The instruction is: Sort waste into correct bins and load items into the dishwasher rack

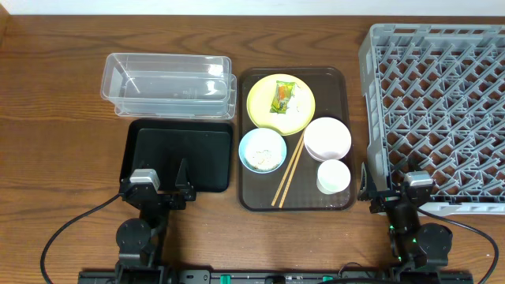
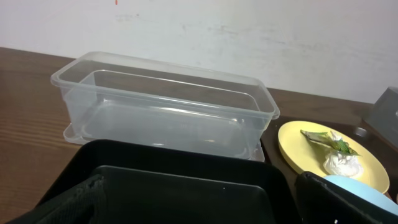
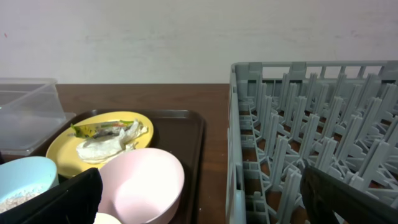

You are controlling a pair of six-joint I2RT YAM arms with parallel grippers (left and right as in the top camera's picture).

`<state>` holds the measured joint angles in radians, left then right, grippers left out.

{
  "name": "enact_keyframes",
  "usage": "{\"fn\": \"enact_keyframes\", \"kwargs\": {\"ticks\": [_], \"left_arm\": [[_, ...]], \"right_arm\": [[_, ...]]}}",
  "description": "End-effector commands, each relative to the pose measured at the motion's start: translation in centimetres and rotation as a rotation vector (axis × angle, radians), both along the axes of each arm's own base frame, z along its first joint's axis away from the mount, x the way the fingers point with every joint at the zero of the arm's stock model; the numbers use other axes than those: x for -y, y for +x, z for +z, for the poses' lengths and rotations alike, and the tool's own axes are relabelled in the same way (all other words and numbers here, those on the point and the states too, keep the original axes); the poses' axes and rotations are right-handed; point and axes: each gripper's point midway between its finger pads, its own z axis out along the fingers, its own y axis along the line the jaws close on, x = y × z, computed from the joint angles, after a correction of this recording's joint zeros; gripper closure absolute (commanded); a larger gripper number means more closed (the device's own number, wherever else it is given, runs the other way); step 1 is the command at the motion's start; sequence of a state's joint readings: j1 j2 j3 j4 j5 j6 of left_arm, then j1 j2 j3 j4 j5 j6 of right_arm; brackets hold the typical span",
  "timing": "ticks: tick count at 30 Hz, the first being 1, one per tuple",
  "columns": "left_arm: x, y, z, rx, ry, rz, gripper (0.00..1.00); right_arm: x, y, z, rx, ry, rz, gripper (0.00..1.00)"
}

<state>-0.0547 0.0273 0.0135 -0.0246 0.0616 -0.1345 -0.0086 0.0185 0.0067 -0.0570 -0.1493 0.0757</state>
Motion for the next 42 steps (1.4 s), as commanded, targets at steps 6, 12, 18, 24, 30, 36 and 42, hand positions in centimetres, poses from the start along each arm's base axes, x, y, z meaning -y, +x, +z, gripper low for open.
{"fn": "enact_keyframes", "kwargs": {"ticks": [6, 12, 18, 24, 30, 36, 42], "left_arm": [[-0.2, -1.2, -2.6, -0.223, 0.004, 0.01, 0.02], [-0.2, -1.1, -0.6, -0.319, 0.009, 0.009, 0.02], [-0.1, -1.4, -0.3, -0.532, -0.108, 0.055, 0.02], [0.4, -2.3, -0.1, -0.796, -0.112, 0.05, 0.02], [0.4, -2.5, 1.2, -0.961, -0.002, -0.005, 0.02], [0.5, -2.0, 1.8, -0.994, -0.003, -0.012, 0.02], [1.3, 0.4, 3.1, -0.885, -0.027, -0.049, 0.02]], "right_arm": [[0.0, -0.1, 0.5, -0.086, 0.068, -0.008, 0.01], [0.5, 0.7, 3.0, -0.188, 0.061, -0.045, 0.01], [0.7, 2.3, 4.2, -0.388, 0.05, -0.062, 0.01], [0.8, 2.8, 3.4, -0.644, 0.042, -0.071, 0.01], [0.9, 3.3, 3.2, -0.746, 0.02, -0.075, 0.01], [0.9, 3.5, 3.5, -0.734, 0.022, -0.073, 0.01], [0.9, 3.5, 3.5, -0.733, 0.021, -0.073, 0.01]]}}
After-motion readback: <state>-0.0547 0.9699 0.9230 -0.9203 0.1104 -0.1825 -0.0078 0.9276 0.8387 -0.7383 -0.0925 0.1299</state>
